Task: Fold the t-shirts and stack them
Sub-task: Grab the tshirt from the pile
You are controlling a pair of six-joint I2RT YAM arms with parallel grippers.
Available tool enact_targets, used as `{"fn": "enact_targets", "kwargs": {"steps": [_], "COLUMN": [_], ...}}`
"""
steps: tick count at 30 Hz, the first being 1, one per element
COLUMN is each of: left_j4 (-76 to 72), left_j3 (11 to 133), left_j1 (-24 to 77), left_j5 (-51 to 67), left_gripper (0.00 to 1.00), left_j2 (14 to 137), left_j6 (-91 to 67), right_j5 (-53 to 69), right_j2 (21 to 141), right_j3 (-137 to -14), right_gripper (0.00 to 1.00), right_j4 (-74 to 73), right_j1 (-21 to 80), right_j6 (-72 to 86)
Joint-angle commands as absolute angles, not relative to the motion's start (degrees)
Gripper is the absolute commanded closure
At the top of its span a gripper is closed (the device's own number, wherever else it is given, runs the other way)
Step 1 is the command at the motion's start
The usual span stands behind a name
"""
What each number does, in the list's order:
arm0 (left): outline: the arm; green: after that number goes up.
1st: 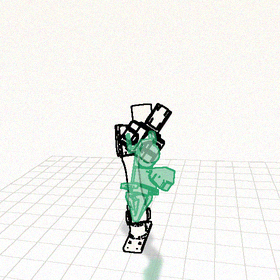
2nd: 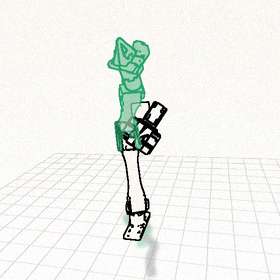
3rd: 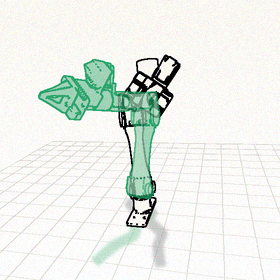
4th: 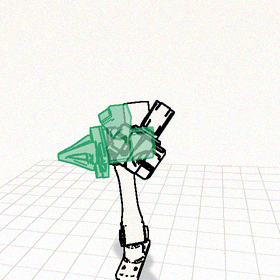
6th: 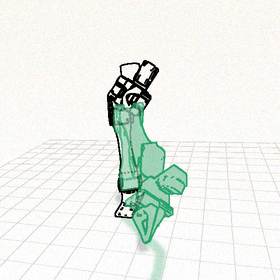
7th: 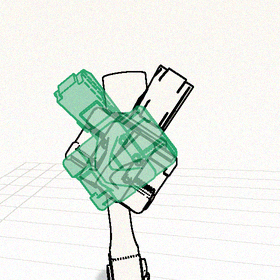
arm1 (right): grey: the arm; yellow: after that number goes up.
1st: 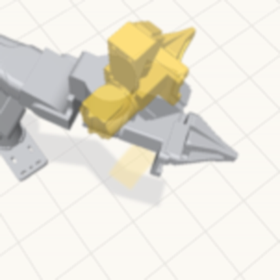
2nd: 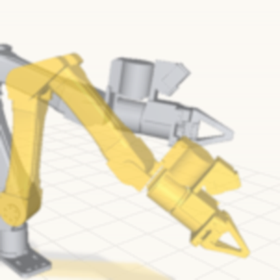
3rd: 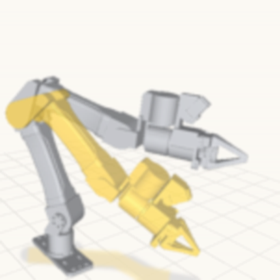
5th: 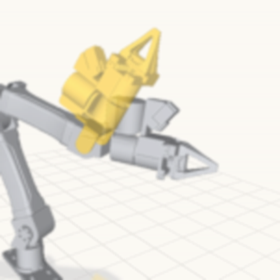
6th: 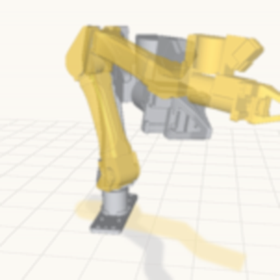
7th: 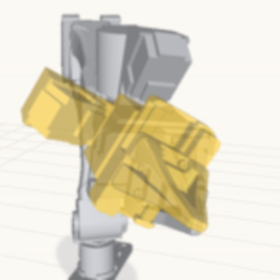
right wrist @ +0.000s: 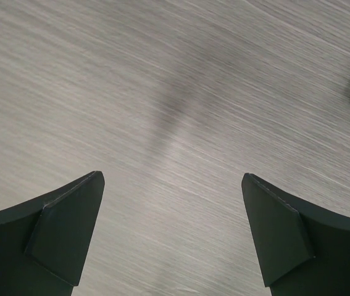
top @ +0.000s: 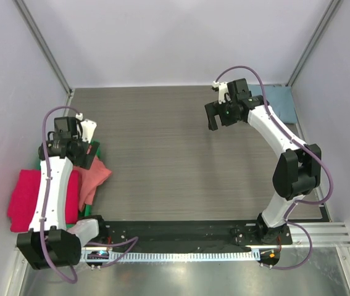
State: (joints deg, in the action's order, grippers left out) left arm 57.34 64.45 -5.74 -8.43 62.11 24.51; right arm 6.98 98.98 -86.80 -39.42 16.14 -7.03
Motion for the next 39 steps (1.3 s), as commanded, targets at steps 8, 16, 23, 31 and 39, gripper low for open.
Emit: {"fn": "enact_targets", "kwargs": {"steps": [8, 16, 23, 31, 39], "left_j4": [57.92, 53.88, 51.07, 49.66, 53.17], "left_j3": [60.83, 54.68, 52.21, 52.73, 62.03], "left_j1": [-8.53, -8.53, -8.61, -8.53, -8.53], "left_j5": [-10.89, -13.45, -15.12, -16.52, -15.83], "left_gripper": [0.39, 0.41, 0.46, 0.87, 1.0], "left_j2": [68.46, 72.16, 73.3, 76.03, 70.68], "left_j6": [24.17, 24.43, 24.0, 23.38, 22.06], "right_j5": [21.78, 24.17, 23.91, 24.96, 23.74], "right_j2": [101.6, 105.73, 109.77, 110.74, 108.73], "right_j3": [-94.56, -100.45, -105.64, -106.35, -102.92], "right_gripper": [0.0, 0.0, 0.0, 0.0, 0.0], "right_j4": [-44.29, -51.85, -54.58, -54.58, -52.22], "right_j1": [16.61, 16.7, 16.7, 16.79, 16.79], "right_j6": [-11.42, -13.8, -14.59, -14.41, -15.56]}}
